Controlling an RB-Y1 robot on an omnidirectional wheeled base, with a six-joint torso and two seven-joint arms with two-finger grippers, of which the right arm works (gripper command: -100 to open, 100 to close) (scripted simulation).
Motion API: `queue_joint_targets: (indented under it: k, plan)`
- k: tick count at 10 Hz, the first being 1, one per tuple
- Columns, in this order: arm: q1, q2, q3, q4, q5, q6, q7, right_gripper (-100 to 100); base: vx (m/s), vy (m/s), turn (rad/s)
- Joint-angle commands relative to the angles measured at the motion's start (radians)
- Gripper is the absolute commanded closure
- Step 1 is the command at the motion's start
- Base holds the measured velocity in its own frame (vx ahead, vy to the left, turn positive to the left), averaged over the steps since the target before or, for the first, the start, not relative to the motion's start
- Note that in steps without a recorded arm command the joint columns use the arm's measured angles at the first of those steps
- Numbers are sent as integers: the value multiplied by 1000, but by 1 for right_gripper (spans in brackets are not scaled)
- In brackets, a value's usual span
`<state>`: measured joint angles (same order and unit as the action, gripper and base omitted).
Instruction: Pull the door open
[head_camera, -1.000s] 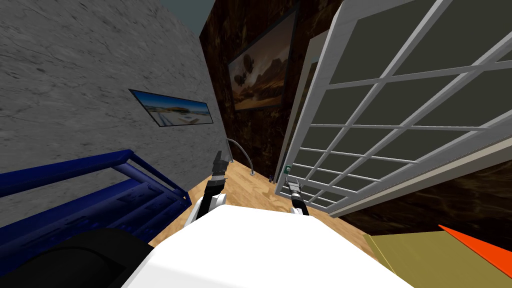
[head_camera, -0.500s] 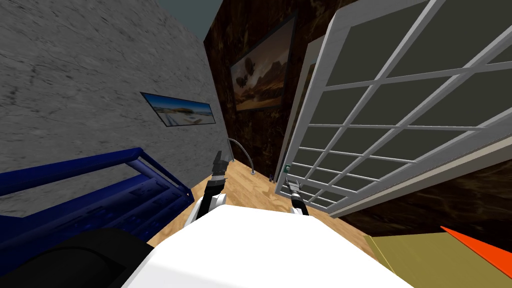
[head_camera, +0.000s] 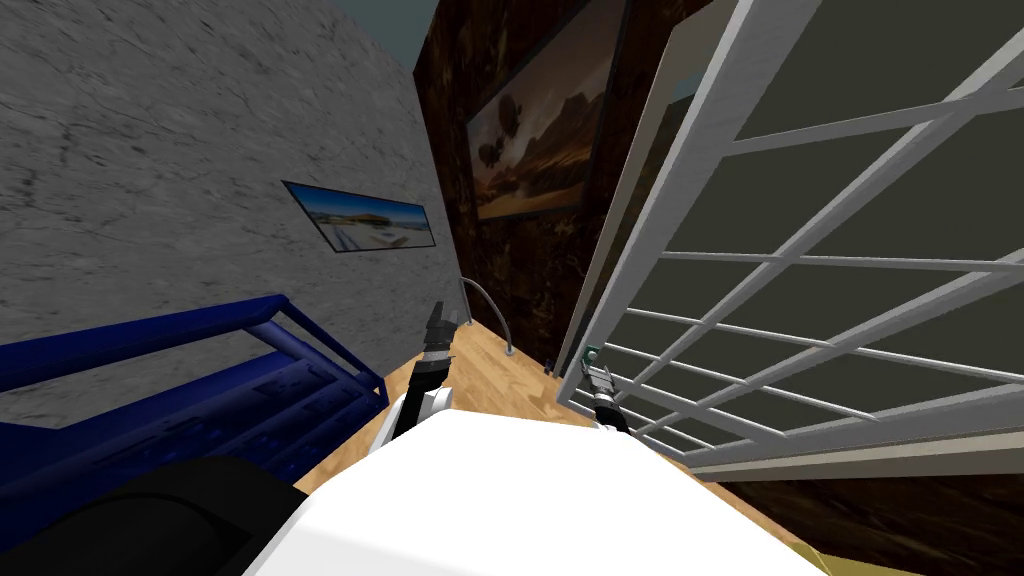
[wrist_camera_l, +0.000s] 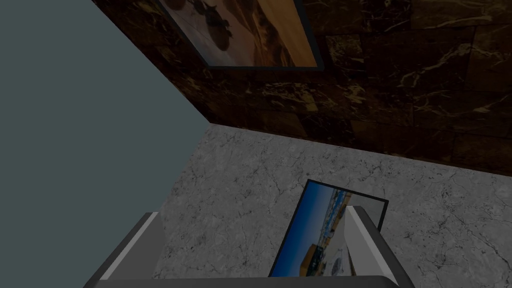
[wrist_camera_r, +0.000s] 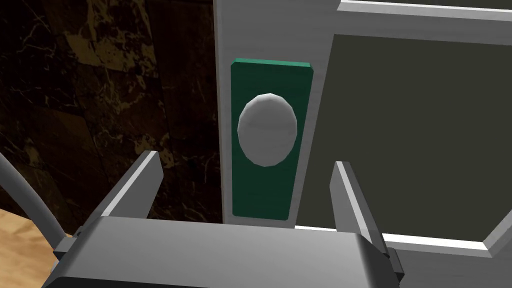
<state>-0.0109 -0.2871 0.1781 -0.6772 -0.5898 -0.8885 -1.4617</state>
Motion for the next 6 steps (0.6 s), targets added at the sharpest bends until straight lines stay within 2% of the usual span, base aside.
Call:
queue_joint_targets:
  k: [1,3,4,5,6]
  plan:
    - [6,-16,-8,13,-6,-12,-20,-100,231,-22,112]
    - [14,-33,-15,22,-12,-21,-39,-100,183,-42,85]
    - [12,-29,-13,17,-10,-17,-33,-100,75,-14,7]
    - [12,-29,-13,17,-10,-17,-33,100,-14,3,-6]
    - [12,-29,-13,17,-10,-17,-33,100,-29,-2,-15]
